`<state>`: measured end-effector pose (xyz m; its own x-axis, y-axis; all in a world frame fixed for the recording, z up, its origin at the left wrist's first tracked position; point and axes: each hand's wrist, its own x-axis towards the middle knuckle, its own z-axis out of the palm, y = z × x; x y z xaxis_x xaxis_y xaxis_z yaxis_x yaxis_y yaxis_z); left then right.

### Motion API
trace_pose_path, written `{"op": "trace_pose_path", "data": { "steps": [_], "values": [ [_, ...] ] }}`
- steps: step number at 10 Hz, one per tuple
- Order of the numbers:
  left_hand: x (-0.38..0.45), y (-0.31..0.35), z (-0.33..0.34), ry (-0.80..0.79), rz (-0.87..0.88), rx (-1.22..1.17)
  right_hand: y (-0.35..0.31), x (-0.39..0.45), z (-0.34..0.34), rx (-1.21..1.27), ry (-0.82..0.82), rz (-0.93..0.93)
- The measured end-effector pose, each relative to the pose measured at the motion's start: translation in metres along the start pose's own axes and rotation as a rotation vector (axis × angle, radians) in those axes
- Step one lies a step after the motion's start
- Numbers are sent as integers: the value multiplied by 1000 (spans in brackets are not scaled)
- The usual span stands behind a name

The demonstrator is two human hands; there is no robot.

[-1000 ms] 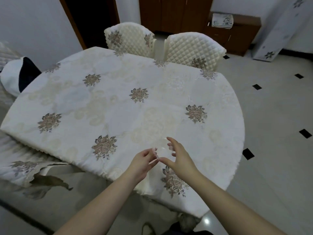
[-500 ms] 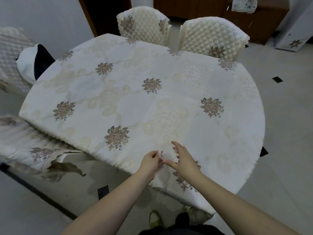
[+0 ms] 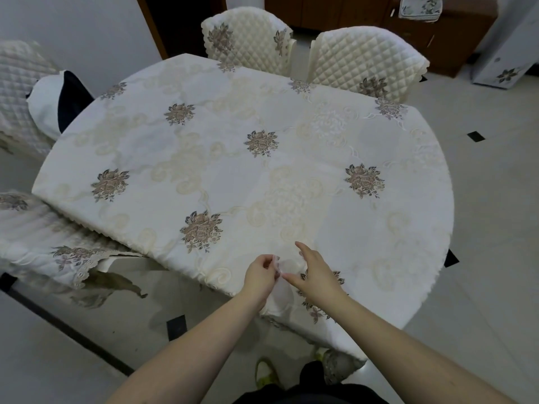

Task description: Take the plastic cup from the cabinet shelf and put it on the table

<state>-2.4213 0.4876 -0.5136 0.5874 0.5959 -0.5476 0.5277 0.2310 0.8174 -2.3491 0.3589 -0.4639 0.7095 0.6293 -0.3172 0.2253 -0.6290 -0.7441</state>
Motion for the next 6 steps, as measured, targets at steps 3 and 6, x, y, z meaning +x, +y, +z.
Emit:
{"op": "trace_pose_path", "data": {
  "steps": [3, 6],
  "values": [
    [-10, 3, -21, 13, 41, 137, 1, -6, -5, -75, -39, -17],
    [-50, 21, -48, -50, 138, 500, -11, -34, -20, -183, -3, 40]
  ]
}}
